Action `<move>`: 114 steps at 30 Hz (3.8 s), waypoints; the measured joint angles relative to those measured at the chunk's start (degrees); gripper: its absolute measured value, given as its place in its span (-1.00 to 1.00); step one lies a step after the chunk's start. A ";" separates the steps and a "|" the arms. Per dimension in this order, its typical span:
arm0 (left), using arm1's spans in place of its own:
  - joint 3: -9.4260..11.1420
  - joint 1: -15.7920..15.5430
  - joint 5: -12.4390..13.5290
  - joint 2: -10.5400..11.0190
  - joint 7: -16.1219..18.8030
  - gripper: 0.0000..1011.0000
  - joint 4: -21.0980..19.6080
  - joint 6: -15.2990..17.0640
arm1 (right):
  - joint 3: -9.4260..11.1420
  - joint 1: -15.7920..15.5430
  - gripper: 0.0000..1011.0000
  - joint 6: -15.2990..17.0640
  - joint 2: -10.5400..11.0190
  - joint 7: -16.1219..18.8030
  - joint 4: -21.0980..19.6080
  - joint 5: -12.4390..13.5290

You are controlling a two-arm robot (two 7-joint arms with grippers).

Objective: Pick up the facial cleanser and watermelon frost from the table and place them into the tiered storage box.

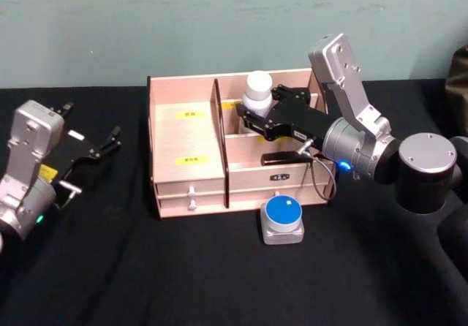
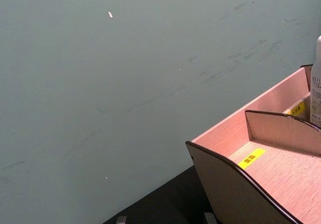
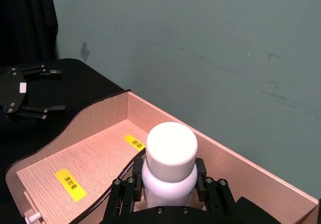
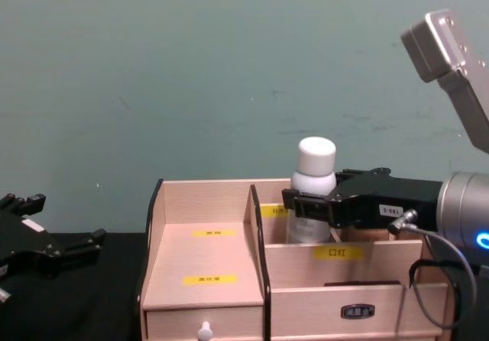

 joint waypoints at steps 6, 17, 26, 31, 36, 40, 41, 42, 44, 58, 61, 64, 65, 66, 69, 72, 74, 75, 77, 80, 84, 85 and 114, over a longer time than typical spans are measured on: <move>0.00 0.00 0.00 0.00 0.00 0.98 0.00 0.00 | 0.02 -0.02 0.21 0.00 0.02 -0.02 -0.10 0.02; 0.00 0.00 0.00 0.00 0.00 0.98 0.00 0.00 | 0.08 -0.02 0.79 -0.03 0.03 -0.02 -0.18 0.09; 0.00 -0.01 0.00 0.00 0.00 0.98 0.00 0.00 | 0.84 -0.68 0.98 0.05 0.54 -0.37 -2.39 0.24; 0.00 0.00 0.00 0.00 0.00 0.98 0.00 0.00 | 1.52 -2.58 0.98 3.21 2.36 -1.25 -7.81 0.23; 0.00 0.00 0.00 0.00 0.00 0.98 0.00 0.00 | 2.09 -6.21 0.98 6.82 5.13 -1.69 -14.79 0.44; 0.00 0.00 0.00 0.00 0.00 0.98 0.00 0.00 | 2.84 -10.95 0.98 9.90 8.77 -2.07 -22.45 0.45; 0.00 -0.01 0.00 0.01 0.00 0.98 0.00 0.00 | 3.01 -11.83 0.98 10.29 9.40 -2.10 -23.68 0.45; 0.00 0.00 0.00 0.01 0.00 0.98 0.00 0.00 | 3.51 -13.58 0.98 11.00 10.60 -2.24 -25.92 0.50; 0.00 0.00 0.00 0.01 0.00 0.98 0.00 0.00 | 4.12 -15.29 0.98 11.56 11.69 -2.47 -27.98 0.62; 0.00 0.00 0.00 0.00 0.00 0.98 0.00 0.00 | 9.48 -29.52 0.98 11.78 17.17 -4.64 -38.88 1.47; 0.00 0.00 0.00 0.00 0.00 0.98 0.00 0.00 | 10.19 -32.48 0.98 11.95 17.45 -5.36 -39.44 1.50; 0.00 0.00 0.00 0.00 0.00 0.98 0.00 0.00 | 10.78 -35.05 0.98 12.39 17.41 -6.33 -39.61 1.23; 0.00 0.00 0.00 0.00 0.00 0.98 0.00 0.00 | 10.88 -35.53 0.98 12.52 17.35 -6.62 -39.62 1.01; 0.00 -0.01 0.00 0.00 0.00 0.98 0.00 0.00 | 11.02 -36.38 0.98 12.75 17.21 -7.07 -39.64 0.55; 0.00 0.00 0.00 0.00 0.00 0.98 0.00 0.00 | 11.11 -37.53 0.98 13.25 16.89 -8.05 -39.76 -0.45; 0.00 0.00 0.00 0.00 0.00 0.98 0.00 0.00 | 10.93 -38.57 0.98 14.26 16.41 -9.71 -40.06 -2.45; 0.00 0.00 0.00 0.00 0.00 0.98 0.00 0.00 | 10.58 -38.95 0.98 15.04 15.97 -10.67 -40.23 -3.77; 0.00 0.00 0.00 0.00 0.00 0.98 0.00 0.00 | 10.39 -39.04 0.98 15.36 15.72 -11.02 -40.26 -4.32; 0.00 0.00 0.00 0.00 0.00 0.98 0.00 0.00 | 9.99 -39.06 0.98 15.95 15.28 -11.56 -40.26 -5.15; 0.00 0.00 0.00 0.00 0.00 0.98 0.00 0.00 | 9.13 -38.49 0.98 17.18 14.18 -12.06 -39.74 -6.58; 0.00 -0.01 0.00 0.00 0.00 0.98 0.00 0.00 | 8.46 -37.34 0.98 18.20 12.79 -12.17 -38.91 -7.53; 0.00 0.00 0.00 0.00 0.00 0.98 0.00 0.00 | 8.26 -36.88 0.98 18.69 12.20 -12.16 -38.58 -7.74; 0.00 0.00 0.00 0.00 0.00 0.98 0.00 0.00 | 4.83 -29.66 0.98 24.31 2.79 -12.77 -32.06 -13.50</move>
